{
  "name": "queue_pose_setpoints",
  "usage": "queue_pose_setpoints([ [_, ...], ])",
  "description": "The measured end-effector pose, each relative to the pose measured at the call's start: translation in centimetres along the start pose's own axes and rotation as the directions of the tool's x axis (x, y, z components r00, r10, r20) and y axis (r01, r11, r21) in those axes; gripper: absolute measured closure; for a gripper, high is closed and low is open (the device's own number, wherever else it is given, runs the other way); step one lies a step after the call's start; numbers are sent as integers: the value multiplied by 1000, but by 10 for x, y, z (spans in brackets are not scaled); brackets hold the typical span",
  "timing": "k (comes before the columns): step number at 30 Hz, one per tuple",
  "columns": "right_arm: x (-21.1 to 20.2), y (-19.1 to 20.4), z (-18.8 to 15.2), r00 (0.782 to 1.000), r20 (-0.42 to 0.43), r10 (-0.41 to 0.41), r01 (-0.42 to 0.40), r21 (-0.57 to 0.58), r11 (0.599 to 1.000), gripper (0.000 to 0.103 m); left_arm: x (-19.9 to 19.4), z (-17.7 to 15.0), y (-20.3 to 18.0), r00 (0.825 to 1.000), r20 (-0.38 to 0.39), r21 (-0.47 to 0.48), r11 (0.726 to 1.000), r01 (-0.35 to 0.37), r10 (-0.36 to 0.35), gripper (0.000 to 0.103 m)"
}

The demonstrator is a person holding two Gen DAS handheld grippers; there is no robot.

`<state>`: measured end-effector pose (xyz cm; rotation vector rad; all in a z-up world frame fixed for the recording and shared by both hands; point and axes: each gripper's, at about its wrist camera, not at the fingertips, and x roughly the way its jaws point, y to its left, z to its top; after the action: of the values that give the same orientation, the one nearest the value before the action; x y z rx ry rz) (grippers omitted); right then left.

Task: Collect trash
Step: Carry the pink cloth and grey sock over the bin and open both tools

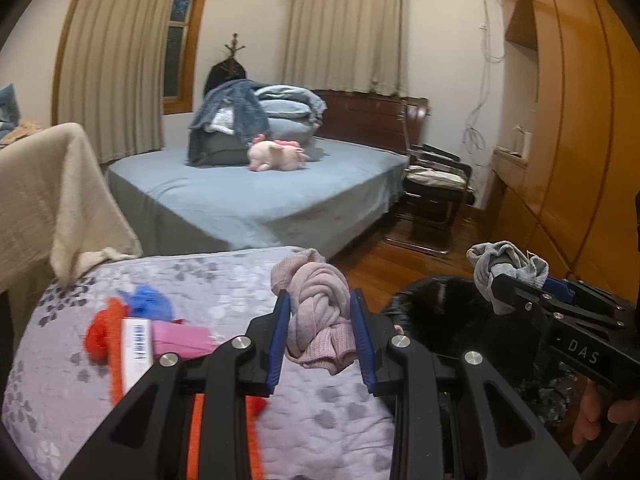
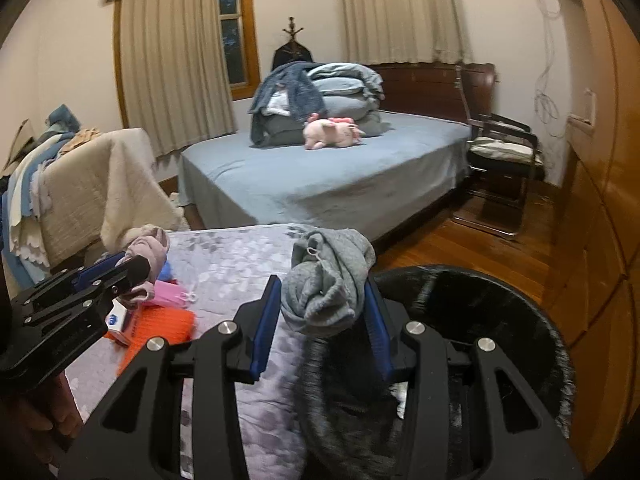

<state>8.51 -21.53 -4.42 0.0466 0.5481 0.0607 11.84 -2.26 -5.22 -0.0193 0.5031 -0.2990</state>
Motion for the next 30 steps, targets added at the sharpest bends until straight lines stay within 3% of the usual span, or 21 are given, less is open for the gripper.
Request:
queue_pose_setpoints([
  [16,-25,-81,-31,984,-24,-174,175,80,981,63,42,-6,-92,983,-50,81,981,179,-175,73],
  [30,-18,-119,-56,970,-77,-231,240,131,962,63,76,-13,-139,961,-104,104,958,267,-257,73],
])
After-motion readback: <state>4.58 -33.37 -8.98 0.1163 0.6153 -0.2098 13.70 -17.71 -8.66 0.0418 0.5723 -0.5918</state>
